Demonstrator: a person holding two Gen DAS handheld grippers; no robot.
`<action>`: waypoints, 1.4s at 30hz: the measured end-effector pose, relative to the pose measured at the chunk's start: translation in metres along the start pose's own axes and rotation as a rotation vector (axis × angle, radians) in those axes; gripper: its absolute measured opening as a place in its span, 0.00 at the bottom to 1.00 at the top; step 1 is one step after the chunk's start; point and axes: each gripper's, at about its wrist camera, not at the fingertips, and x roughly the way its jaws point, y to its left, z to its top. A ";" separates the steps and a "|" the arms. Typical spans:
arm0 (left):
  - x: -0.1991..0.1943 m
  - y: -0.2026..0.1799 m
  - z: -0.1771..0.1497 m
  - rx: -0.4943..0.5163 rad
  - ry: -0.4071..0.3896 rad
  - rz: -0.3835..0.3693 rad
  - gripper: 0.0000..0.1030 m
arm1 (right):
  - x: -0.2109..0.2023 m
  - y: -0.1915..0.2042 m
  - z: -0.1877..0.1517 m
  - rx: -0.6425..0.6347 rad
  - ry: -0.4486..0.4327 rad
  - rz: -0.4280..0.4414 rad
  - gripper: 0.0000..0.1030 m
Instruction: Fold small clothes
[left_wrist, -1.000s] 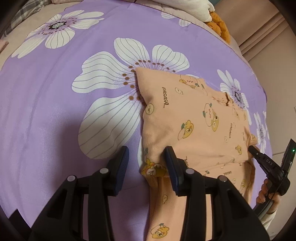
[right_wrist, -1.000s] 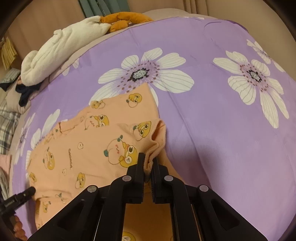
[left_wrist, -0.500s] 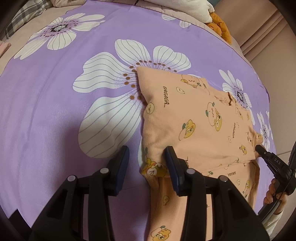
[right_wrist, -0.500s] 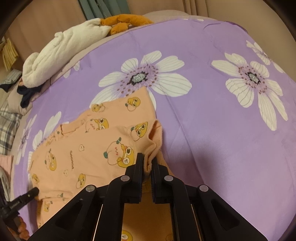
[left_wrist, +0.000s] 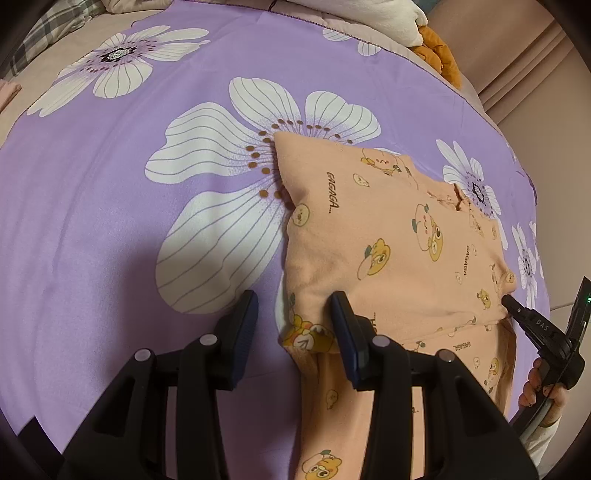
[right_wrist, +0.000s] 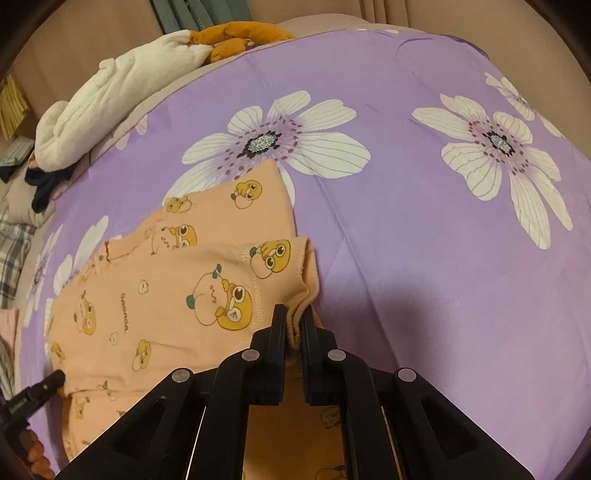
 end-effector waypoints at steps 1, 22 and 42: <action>0.000 0.000 0.000 0.000 -0.001 0.000 0.41 | 0.000 0.000 0.000 -0.002 0.001 -0.003 0.05; -0.001 0.003 -0.003 0.000 -0.012 -0.013 0.42 | 0.006 -0.005 0.000 0.005 0.009 -0.016 0.05; 0.001 0.001 -0.003 0.008 -0.017 -0.005 0.42 | 0.007 -0.006 0.000 0.006 0.009 -0.015 0.05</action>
